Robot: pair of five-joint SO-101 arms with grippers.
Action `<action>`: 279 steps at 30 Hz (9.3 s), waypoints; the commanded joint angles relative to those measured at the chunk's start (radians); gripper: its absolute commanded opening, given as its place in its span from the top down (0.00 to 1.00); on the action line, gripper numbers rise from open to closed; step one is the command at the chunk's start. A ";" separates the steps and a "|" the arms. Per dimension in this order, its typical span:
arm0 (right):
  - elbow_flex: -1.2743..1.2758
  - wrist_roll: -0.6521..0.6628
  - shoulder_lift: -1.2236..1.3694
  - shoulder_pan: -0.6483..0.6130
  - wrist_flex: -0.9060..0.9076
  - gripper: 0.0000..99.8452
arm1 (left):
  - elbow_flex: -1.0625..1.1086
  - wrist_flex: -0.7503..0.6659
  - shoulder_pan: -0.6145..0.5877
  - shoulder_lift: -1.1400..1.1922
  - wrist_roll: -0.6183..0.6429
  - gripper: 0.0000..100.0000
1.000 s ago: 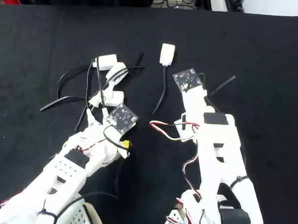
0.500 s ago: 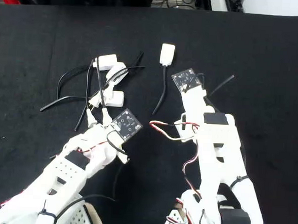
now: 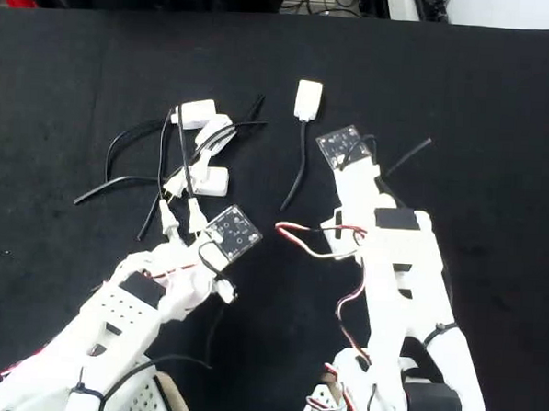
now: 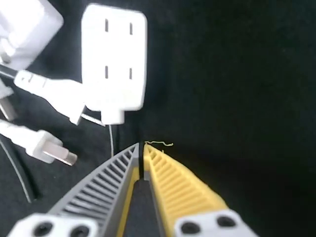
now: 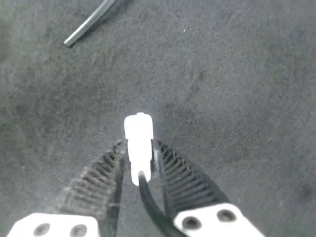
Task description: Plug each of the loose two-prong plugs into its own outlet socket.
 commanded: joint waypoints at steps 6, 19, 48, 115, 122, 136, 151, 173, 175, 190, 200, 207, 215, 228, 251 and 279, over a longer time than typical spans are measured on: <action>-0.010 0.009 0.001 0.015 -0.011 0.99 | -0.289 0.344 -0.288 -0.120 0.124 0.86; -0.022 0.000 0.007 0.015 0.011 0.99 | -0.266 0.176 -0.271 0.204 0.052 0.74; -0.022 0.006 0.007 0.015 0.011 0.99 | -0.186 0.557 -0.108 -0.189 -0.109 0.97; -0.025 0.011 0.008 0.014 0.011 0.99 | -0.197 0.347 -0.191 -0.221 -0.256 0.85; -0.025 0.026 0.008 0.014 0.011 0.99 | -0.148 0.232 -0.243 -0.216 -0.299 0.85; -0.022 0.021 0.008 0.014 0.011 0.99 | -0.102 0.143 -0.271 -0.061 -0.347 0.68; -0.022 0.026 0.008 0.014 0.011 0.99 | -0.202 0.216 -0.237 0.092 -0.242 0.96; -0.022 0.021 0.008 0.015 0.011 0.99 | -0.567 0.674 0.120 -0.114 -0.005 0.97; -0.022 0.021 0.008 0.015 0.011 0.99 | -0.621 0.730 0.084 -0.114 -0.049 0.97; -0.022 0.026 0.008 0.015 0.011 0.99 | -0.239 0.387 -0.251 -0.092 -0.287 0.73; -0.022 0.026 0.008 0.015 0.011 0.99 | -0.219 0.336 -0.401 -0.091 -0.384 0.73; -0.022 0.021 0.008 0.015 0.011 0.99 | -0.039 0.060 -0.401 -0.040 -0.381 0.73; -0.021 0.020 0.008 0.015 0.009 0.99 | -0.239 0.138 -0.389 0.198 -0.255 0.83; -0.021 0.021 0.008 0.015 0.006 0.99 | -0.380 0.278 -0.216 0.325 -0.083 0.97; -0.022 0.018 0.008 0.015 0.009 0.99 | -0.630 0.376 0.243 0.489 0.224 0.97; -0.022 0.023 0.008 0.015 0.009 0.99 | -0.731 0.368 0.091 0.726 0.164 0.79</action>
